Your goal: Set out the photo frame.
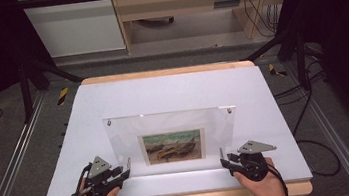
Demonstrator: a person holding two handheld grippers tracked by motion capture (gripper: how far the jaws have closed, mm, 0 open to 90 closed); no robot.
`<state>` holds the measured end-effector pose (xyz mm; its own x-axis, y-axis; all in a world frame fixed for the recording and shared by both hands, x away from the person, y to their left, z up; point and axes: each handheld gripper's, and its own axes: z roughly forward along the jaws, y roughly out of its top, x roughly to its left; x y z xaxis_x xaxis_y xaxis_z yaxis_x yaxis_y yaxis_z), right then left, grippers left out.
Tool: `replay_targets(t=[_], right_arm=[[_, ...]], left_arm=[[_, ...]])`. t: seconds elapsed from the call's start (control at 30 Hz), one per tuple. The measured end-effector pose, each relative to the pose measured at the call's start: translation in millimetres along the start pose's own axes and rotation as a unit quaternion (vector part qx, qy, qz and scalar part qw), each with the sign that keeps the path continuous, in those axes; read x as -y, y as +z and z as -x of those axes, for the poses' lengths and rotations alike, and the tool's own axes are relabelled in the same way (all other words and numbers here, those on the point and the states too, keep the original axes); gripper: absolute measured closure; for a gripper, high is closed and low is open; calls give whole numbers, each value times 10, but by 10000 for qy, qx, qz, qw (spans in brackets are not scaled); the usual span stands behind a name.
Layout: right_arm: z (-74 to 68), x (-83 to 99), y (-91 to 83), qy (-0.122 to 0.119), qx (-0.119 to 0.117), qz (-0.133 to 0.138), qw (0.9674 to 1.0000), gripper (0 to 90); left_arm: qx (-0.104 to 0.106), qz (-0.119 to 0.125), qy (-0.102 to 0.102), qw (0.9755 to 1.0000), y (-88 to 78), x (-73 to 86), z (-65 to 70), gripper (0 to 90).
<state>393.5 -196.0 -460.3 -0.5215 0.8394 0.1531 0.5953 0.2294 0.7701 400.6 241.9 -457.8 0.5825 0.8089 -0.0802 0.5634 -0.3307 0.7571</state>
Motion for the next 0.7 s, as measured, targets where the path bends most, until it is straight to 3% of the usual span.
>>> replay_targets(t=[0.7], right_arm=[[-4, 0, 1, -10, 8, 3, 10000, 633]], left_arm=[[13, -26, 38, 10000, 1, -2, -5, 656]])
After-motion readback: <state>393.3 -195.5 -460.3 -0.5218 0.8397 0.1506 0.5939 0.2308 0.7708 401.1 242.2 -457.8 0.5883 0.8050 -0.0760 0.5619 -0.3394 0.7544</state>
